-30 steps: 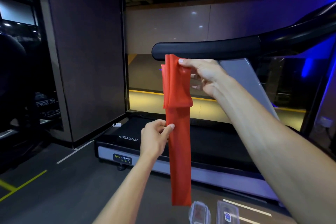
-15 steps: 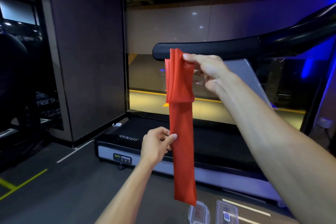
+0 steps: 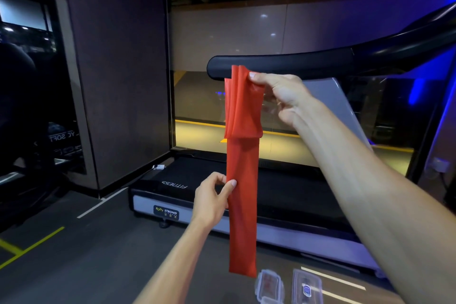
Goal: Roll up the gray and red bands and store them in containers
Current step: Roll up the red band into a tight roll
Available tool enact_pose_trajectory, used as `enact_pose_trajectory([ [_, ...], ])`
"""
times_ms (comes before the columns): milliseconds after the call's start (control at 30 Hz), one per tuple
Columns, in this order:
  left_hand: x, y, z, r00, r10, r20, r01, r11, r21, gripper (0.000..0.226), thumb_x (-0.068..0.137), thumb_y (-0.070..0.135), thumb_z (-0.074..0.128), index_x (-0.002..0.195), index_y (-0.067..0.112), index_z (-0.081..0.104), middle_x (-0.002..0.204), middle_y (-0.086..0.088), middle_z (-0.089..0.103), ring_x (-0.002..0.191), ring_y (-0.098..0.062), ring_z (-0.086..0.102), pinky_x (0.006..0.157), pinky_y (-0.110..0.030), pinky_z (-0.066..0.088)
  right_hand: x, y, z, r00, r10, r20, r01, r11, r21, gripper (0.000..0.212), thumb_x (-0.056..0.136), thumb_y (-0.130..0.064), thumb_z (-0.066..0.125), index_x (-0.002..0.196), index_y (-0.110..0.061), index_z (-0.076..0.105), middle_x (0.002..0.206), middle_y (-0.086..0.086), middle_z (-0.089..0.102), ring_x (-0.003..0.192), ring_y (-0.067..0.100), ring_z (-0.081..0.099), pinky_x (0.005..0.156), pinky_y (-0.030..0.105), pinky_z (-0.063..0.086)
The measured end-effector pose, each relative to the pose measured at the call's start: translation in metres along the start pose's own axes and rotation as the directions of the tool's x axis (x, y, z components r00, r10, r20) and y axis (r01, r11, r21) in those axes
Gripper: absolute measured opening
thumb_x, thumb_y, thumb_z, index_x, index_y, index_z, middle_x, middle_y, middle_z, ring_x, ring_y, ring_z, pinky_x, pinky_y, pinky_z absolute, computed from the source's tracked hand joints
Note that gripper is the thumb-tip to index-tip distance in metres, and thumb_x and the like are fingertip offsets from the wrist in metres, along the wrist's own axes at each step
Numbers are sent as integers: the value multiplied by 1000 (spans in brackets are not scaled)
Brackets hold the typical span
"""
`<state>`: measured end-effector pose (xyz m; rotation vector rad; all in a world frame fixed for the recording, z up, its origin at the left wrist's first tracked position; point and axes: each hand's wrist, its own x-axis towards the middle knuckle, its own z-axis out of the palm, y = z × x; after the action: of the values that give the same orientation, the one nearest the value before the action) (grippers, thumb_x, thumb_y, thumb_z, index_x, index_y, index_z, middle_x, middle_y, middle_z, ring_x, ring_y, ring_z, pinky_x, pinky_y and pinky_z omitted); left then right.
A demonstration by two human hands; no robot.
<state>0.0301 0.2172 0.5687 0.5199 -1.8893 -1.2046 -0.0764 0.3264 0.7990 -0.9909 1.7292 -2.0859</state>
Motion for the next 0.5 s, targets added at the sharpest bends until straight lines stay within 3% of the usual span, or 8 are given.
enact_pose_trajectory([
  [133,-7,-8,5,999,-15,-39,10,992,-124,19,99,19,66,87,11,53,73,-8,71,46,-30,63,39,-27,43,0,4,1,1000,5,13,-5,1000,12,23,79,-21,86,97,-9,79,92,6,79,82,22,72,95,46,52],
  [233,-9,-12,9,999,-31,-33,24,977,-210,13,95,8,69,90,8,57,75,-9,73,51,-33,68,39,-31,49,-2,5,0,1000,2,21,-3,999,32,16,81,-17,84,94,-9,79,92,6,79,80,20,73,86,40,54],
  [300,-8,-13,8,999,-46,-14,40,964,-261,8,93,5,71,91,7,63,76,-14,73,53,-32,68,43,-32,52,-5,7,-2,1000,-7,24,6,999,46,15,83,-16,83,95,-9,78,93,6,79,82,20,74,86,40,57],
  [367,-6,-14,7,997,-74,35,81,950,-302,3,92,4,71,90,4,69,79,-19,74,60,-31,71,49,-34,57,-6,11,-4,999,-3,33,2,999,52,14,85,-15,81,97,-9,78,89,4,78,78,17,73,76,36,56],
  [500,3,-29,2,982,-122,143,156,956,-250,8,92,-6,67,96,-1,71,91,-21,75,83,-23,74,72,-33,62,-17,21,-11,998,14,66,-16,999,28,17,86,-16,81,100,-10,76,85,2,78,72,13,73,75,35,56],
])
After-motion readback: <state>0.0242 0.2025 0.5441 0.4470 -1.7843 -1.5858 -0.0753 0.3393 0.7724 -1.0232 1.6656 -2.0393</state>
